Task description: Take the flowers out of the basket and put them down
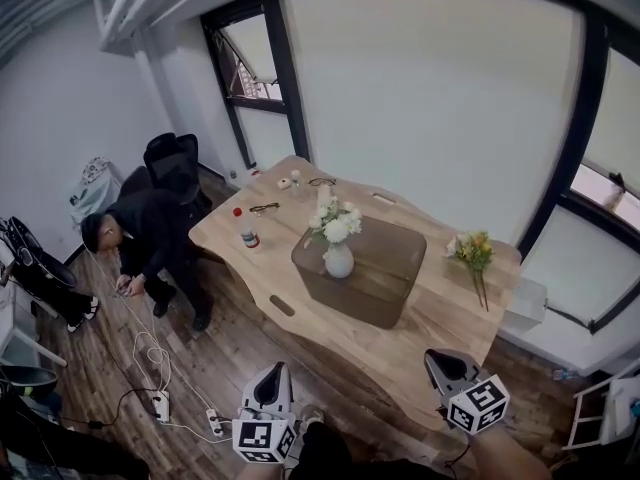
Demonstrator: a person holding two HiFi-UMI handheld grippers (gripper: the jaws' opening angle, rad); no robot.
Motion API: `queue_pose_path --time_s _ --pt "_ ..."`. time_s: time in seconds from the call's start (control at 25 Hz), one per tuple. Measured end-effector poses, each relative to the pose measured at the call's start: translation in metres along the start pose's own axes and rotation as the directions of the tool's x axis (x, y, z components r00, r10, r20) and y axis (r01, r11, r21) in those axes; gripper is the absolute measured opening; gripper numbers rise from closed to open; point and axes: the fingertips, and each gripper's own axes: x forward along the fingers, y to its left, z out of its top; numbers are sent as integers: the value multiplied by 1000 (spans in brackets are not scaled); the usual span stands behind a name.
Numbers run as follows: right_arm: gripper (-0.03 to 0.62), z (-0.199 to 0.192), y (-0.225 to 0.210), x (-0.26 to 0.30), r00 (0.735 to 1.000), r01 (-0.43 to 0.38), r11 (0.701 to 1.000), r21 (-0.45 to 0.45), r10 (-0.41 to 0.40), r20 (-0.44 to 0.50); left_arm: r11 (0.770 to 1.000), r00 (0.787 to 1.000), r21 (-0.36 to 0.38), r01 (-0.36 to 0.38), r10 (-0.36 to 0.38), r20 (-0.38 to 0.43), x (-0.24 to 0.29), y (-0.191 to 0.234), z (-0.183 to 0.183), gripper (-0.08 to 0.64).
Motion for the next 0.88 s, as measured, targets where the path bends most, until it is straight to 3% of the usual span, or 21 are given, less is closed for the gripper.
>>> queue_pose_path --time_s 0.24,0.68,0.88 --pt "21 35 -16 30 989 118 993 -11 -117 90 998 998 13 63 -63 20 42 26 15 2" --pt "21 60 -33 122 970 231 972 33 -232 74 987 986 -14 159 -159 45 143 101 42 2" --pt "21 76 -35 167 962 256 965 58 -261 84 980 979 19 197 -197 51 178 137 56 2"
